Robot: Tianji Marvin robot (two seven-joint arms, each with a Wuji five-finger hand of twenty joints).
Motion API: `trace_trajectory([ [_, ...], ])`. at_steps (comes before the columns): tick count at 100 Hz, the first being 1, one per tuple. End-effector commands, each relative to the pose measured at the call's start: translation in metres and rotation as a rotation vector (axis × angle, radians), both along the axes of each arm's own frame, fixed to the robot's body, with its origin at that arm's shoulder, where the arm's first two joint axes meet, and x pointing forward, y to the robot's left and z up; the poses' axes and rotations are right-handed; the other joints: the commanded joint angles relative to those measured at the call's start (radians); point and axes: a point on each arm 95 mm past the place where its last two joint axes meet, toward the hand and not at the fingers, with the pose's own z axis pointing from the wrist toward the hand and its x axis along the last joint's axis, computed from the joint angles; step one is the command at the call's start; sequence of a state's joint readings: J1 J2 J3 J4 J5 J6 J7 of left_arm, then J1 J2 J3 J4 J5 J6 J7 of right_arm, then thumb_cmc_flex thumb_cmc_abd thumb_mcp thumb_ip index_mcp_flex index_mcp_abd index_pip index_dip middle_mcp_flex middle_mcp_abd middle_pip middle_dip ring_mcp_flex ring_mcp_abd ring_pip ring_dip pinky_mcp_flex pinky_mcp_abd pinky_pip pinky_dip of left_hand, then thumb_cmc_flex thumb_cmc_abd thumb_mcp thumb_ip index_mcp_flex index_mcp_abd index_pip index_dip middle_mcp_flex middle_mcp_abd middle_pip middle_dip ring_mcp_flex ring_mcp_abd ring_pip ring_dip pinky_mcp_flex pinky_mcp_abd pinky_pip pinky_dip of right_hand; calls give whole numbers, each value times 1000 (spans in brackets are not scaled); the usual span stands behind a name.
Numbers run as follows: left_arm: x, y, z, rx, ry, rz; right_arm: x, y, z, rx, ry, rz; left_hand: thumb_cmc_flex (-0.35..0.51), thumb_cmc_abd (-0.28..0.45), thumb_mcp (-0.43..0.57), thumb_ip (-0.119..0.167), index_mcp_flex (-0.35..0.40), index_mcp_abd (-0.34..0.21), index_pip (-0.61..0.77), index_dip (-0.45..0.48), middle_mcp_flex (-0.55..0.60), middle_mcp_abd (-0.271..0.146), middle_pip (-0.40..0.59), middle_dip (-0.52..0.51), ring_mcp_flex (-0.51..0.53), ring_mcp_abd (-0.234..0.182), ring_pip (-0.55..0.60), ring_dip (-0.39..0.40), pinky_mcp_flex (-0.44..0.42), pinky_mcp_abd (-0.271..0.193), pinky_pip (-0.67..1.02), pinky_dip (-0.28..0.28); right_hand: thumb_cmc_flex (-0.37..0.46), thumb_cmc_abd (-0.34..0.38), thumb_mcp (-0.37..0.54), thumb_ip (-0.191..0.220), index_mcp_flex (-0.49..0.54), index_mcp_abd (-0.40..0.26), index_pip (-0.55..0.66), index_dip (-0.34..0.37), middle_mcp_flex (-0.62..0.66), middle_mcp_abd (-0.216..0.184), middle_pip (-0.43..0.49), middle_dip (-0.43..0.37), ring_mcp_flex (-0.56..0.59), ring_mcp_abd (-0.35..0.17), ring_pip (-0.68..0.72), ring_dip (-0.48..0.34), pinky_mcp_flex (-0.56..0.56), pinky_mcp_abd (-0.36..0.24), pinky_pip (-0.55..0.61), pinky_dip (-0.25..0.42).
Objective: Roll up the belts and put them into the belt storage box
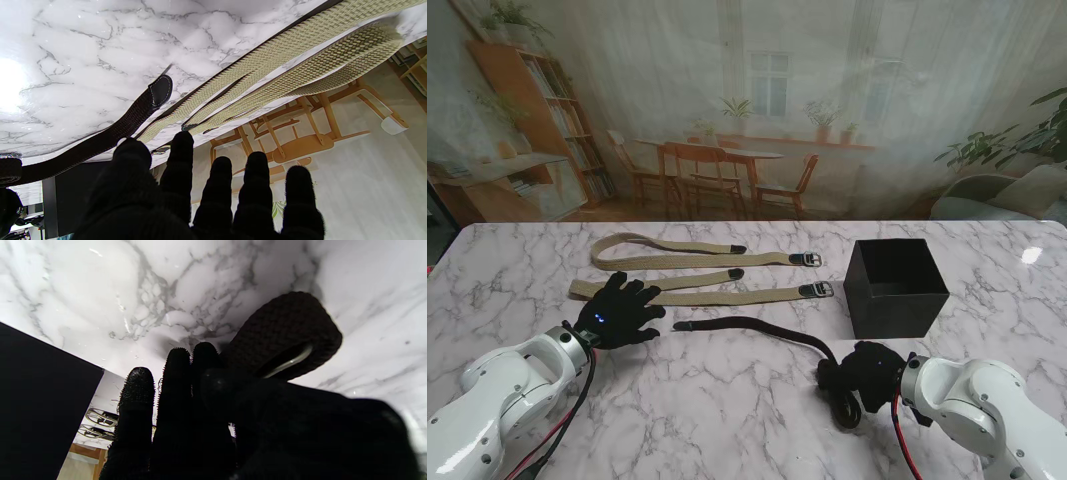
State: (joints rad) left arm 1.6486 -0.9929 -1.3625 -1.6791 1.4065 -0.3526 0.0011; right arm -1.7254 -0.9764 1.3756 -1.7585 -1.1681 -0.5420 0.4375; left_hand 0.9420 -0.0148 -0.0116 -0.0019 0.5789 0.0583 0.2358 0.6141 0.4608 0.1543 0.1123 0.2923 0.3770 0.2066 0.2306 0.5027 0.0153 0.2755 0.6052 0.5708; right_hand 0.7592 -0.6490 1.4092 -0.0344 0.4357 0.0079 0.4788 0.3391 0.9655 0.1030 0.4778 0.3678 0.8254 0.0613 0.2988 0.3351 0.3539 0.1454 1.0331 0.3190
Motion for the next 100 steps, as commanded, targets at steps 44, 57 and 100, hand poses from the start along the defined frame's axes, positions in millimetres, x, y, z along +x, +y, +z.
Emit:
trace_trajectory([
  [44,0,-1,-3,7,21,3,-3,1,-13,-93,-7,37,22,15,-11,-19,15,4,8,10,-23,11,-12,8,14,5,-11,-2,-19,38,-32,-20,19,37,-168,-165,11,-99,183,52,-25,-150,26,84,74,-74,47,34,57,-42,37,-19],
  [57,0,-1,-3,7,22,3,-2,0,-16,-106,-16,40,22,16,-11,-19,15,6,9,11,-23,13,-12,8,14,6,-11,-2,-19,38,-33,-21,5,-11,-188,-186,20,-169,211,68,-6,-176,22,112,97,-90,63,45,83,-53,48,-17],
  [100,0,-1,-4,8,25,4,0,2,-27,-97,-24,46,22,16,-11,-19,15,5,8,10,-24,12,-12,8,14,6,-11,-2,-18,38,-33,-20,-199,-84,-257,-208,119,-253,325,144,17,-181,72,189,154,-91,136,112,104,-9,92,-2],
])
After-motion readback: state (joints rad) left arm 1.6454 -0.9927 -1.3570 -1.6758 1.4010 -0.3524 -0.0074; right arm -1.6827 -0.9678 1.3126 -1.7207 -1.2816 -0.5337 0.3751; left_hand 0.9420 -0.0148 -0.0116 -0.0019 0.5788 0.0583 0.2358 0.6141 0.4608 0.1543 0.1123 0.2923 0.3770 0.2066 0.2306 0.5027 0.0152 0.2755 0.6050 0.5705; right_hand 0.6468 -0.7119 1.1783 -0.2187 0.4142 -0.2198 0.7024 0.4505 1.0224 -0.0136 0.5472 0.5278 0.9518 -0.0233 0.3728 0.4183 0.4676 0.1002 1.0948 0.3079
